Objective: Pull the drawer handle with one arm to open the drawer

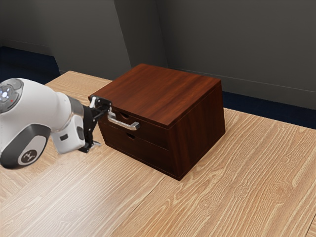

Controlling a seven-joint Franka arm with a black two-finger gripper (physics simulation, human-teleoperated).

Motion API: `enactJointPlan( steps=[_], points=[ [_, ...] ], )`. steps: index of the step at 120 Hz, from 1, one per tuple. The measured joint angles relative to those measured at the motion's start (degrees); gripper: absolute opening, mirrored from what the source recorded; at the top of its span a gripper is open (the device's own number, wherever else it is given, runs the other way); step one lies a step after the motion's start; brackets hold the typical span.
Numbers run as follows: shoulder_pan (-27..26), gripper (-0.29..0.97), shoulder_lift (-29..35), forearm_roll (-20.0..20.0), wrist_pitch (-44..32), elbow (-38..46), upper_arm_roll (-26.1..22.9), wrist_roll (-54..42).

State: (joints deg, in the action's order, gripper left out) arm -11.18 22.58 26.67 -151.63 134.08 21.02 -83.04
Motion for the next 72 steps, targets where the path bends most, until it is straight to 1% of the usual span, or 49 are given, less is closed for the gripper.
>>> enactJointPlan(
  steps=[10, 16, 23, 30, 43, 50, 72],
  points=[
    [-0.4, 0.68, -2.1, -0.3, -0.5, -0.5, 1.2, 0.0],
    [-2.0, 0.68, -2.6, -1.4, -1.0, -0.6, 3.0, -0.1],
    [-4.4, 0.68, -3.0, -5.1, -1.9, -0.6, 5.3, -0.8],
    [-5.7, 0.68, -3.5, -9.2, -2.8, -0.6, 6.4, -2.0],
    [-6.3, 0.68, -6.0, -12.7, -4.5, -1.2, 6.9, -4.0],
    [-6.3, 0.68, -6.8, -13.4, -5.2, -1.7, 7.0, -5.0],
    [-6.0, 0.7, -8.0, -12.3, -6.4, -2.5, 6.9, -7.3]
  ],
)
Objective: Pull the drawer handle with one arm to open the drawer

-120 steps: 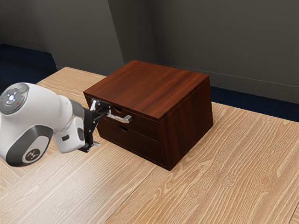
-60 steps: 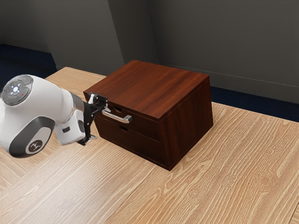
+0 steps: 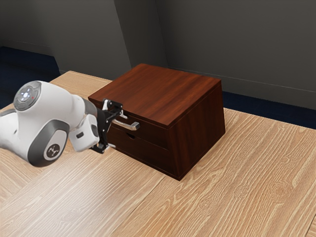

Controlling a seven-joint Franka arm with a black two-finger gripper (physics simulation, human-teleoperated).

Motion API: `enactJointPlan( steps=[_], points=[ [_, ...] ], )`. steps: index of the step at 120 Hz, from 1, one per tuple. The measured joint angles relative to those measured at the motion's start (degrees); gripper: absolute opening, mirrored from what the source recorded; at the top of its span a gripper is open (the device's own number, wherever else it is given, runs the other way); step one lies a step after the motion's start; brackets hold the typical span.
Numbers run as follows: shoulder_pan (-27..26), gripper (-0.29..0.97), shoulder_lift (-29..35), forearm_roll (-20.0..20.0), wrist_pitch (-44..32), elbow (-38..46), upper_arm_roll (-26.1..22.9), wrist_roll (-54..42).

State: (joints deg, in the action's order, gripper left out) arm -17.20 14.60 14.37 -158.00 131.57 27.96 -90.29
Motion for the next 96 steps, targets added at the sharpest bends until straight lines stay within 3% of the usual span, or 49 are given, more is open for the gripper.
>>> enactJointPlan(
  steps=[45, 78, 96],
  points=[
    [1.2, 0.68, 0.1, 3.7, 2.1, 0.8, -0.5, -2.5],
    [1.9, 0.65, 3.5, 5.4, 6.1, 2.3, -1.7, -2.9],
    [6.3, 0.63, 6.7, 5.7, 7.5, 4.7, -6.0, -3.0]
  ],
)
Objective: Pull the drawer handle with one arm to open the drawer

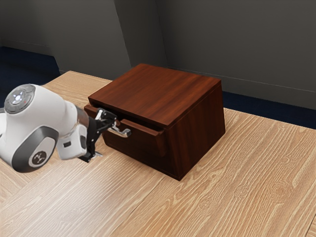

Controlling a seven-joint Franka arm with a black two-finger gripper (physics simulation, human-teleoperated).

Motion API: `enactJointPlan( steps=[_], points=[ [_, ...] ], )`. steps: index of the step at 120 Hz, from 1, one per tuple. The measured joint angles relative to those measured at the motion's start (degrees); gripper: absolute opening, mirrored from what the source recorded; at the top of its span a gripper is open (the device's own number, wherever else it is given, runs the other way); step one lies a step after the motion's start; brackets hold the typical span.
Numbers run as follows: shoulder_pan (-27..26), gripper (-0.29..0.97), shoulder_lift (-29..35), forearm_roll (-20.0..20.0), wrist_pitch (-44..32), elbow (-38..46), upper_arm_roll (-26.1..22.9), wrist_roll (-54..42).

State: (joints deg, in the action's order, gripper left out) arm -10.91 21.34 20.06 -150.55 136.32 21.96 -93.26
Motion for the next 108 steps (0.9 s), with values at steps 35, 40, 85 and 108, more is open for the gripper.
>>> enactJointPlan(
  steps=[35, 40, 85, 108],
  points=[
    [5.0, 0.65, 5.9, 0.2, 1.2, 4.9, -3.9, -0.1],
    [5.6, 0.64, 6.8, 0.1, 1.4, 5.7, -4.6, -0.1],
    [9.4, 0.67, 14.3, -0.1, 3.8, 11.3, -7.3, 0.2],
    [10.8, 0.68, 17.2, -0.5, 5.7, 13.1, -8.4, 0.6]
  ],
)
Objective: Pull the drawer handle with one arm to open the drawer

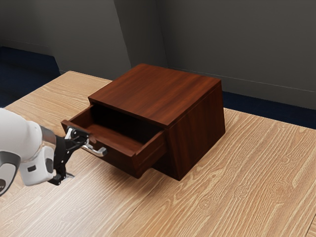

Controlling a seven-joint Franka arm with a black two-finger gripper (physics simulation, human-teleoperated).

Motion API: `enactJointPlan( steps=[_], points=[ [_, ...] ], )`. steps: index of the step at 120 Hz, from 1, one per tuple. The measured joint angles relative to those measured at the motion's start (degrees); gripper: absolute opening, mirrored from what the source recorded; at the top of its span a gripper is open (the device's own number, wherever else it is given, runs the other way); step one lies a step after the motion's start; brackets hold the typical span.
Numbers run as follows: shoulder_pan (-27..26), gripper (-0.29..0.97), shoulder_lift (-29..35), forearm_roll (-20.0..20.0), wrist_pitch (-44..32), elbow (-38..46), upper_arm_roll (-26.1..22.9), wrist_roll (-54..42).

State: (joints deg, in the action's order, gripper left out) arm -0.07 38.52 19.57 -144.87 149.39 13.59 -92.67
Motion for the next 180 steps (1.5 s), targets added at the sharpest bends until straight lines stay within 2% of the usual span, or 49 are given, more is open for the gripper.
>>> enactJointPlan(
  steps=[37, 117, 180],
  points=[
    [0.8, 0.67, 4.3, -0.4, 3.3, 2.5, -0.7, 0.6],
    [2.0, 0.66, 9.6, -0.5, 11.6, 2.9, -2.5, 1.7],
    [2.0, 0.68, 11.2, -0.5, 13.7, 1.5, -5.8, 3.0]
  ],
)
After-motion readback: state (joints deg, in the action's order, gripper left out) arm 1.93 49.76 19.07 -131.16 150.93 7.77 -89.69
